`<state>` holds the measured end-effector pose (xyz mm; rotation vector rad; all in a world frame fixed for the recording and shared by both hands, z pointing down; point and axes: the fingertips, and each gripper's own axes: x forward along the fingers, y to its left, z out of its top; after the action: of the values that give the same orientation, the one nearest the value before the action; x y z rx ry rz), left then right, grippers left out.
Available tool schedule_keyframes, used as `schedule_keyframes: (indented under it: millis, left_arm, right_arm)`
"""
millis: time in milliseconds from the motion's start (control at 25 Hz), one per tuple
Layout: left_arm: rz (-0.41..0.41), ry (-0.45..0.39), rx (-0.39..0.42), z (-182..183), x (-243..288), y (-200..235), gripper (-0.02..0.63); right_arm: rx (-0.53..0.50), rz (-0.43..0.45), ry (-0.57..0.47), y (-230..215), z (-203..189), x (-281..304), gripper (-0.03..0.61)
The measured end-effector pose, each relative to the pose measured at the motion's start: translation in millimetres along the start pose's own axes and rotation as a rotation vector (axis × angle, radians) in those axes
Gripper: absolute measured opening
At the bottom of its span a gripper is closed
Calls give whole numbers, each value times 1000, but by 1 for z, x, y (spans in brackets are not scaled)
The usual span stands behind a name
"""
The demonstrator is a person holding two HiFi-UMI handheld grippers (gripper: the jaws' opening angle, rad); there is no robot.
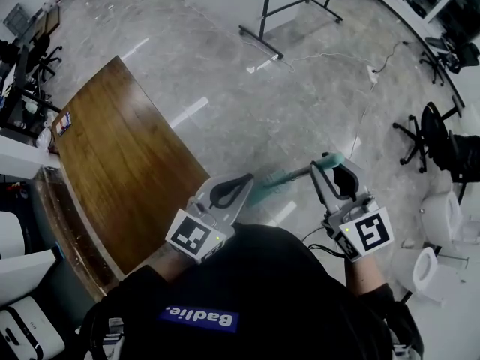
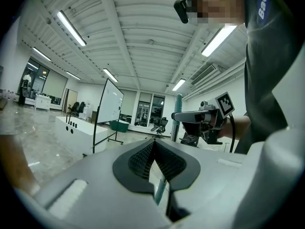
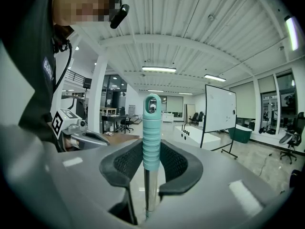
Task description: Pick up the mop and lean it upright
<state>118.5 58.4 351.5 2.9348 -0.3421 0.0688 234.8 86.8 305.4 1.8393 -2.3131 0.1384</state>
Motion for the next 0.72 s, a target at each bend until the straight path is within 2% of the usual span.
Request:
schedule_keyframes:
  millis: [200,360,600,720]
  left_arm:
    - [7,2,-7,-1,10,35,18]
    - [46,27,1,2,27,48,18]
    - [179,39,-25,-1,57,77,18]
    - [252,39,-24,1,82,91,18]
  right_arm:
    - [4,-5,11,-14,1,32,116]
    - [16,37,2,-34,5,51,115]
    - [29,178,-23,-64,3,96,115]
    - [29,283,-12,-77,-4,121,115]
